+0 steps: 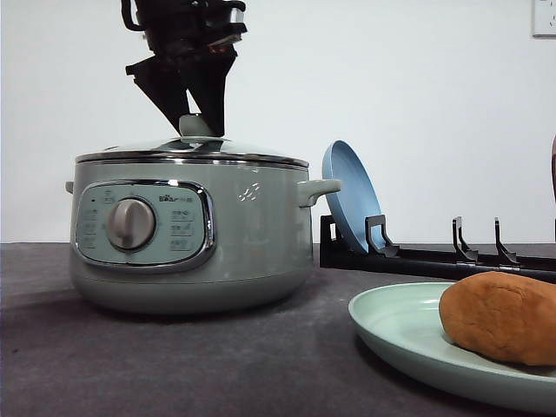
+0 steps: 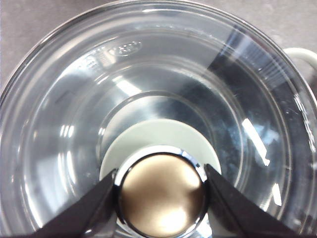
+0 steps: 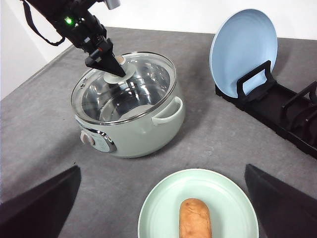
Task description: Transfer potato from steamer to green plate
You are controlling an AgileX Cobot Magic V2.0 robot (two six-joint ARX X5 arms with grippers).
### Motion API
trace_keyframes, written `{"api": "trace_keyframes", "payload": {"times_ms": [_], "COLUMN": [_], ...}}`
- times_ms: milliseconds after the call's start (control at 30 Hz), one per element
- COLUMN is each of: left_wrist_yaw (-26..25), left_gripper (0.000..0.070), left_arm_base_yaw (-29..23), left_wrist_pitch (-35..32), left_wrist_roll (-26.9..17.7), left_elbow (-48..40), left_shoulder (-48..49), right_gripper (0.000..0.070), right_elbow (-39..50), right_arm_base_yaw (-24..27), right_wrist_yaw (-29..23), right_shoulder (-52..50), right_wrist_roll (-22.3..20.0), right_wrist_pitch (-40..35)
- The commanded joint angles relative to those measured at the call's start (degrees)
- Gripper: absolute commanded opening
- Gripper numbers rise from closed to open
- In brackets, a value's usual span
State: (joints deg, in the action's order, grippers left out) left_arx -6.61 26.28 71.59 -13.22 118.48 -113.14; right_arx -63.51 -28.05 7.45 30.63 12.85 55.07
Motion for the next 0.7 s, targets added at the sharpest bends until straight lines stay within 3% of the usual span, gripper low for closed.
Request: {"api": "trace_keyframes", "payload": {"times_ms": [0,467,667], "left_wrist_yaw": [-3.9,-3.7,-3.5], "left_gripper": [0.0009,0.0037,0.0258], "left_arm_base_yaw": [0.0,0.0,0.0], "left_wrist_pitch": [0.8,0.8,0.4], "left_wrist_roll": [-1.2,-1.2,-0.7], "left_elbow": [0.7,0.7,0.7], "left_shoulder": [-2.6,-2.6,-2.6], "right_gripper": [0.0700,0.0700,0.0700], "right_elbow": [-0.8,-0.8,-0.8], "right_arm_base_yaw": [-0.3,-0.3,-0.3], "right_wrist_yaw": [0.0,0.0,0.0], "right_shoulder": [0.3,0.3,0.3], "right_wrist_roll": [-0.4,-0.7,-0.7], "right_wrist_pitch": [-0.3,-0.4,-0.4]}}
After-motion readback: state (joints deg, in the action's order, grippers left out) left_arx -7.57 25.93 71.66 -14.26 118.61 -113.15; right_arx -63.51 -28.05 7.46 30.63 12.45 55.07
